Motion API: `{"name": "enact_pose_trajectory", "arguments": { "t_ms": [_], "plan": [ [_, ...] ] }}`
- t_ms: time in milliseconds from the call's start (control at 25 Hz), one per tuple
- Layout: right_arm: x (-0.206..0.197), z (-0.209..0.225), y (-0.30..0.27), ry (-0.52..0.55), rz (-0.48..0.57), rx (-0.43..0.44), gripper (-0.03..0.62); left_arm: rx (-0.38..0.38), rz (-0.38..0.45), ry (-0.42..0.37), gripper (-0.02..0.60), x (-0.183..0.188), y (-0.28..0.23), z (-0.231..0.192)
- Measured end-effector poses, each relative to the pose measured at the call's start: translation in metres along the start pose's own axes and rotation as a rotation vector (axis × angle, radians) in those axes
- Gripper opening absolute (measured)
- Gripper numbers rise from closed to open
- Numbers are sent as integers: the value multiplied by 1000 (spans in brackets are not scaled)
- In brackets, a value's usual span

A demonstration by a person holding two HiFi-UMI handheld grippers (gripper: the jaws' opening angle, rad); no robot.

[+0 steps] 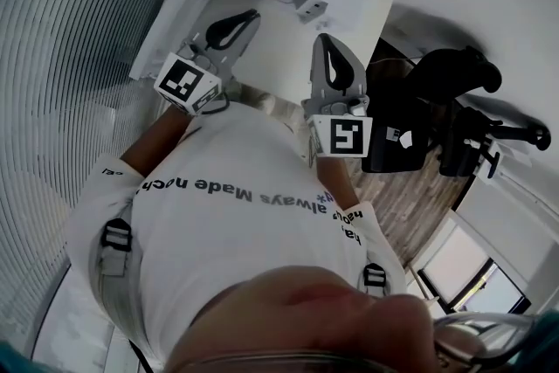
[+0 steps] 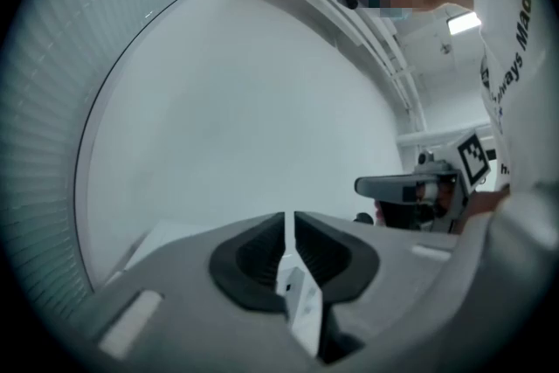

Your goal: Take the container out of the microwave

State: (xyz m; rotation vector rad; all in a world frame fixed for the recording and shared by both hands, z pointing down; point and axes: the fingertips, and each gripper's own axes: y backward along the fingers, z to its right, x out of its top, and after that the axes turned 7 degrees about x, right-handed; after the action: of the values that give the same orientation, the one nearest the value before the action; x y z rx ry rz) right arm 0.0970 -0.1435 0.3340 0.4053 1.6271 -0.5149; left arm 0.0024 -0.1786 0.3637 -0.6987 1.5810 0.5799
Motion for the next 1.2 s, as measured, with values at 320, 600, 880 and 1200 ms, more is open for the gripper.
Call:
{"name": "enact_pose_trajectory", "arguments": {
  "t_ms": [320, 600, 880, 1200],
  "plan": [
    [-6, 10, 8, -16, 8, 1, 2, 121, -102, 23, 75, -50, -11, -34],
    [-10, 8, 6, -12, 1, 11, 2, 233, -200, -35, 108, -107, -34, -81],
    [-14, 9, 11, -8, -26, 2, 2, 381, -282, 40, 115, -173, -54, -143],
    [-21, 7, 7, -9, -56, -6, 2, 454, -387, 138, 114, -243, -74, -193]
  ]
}}
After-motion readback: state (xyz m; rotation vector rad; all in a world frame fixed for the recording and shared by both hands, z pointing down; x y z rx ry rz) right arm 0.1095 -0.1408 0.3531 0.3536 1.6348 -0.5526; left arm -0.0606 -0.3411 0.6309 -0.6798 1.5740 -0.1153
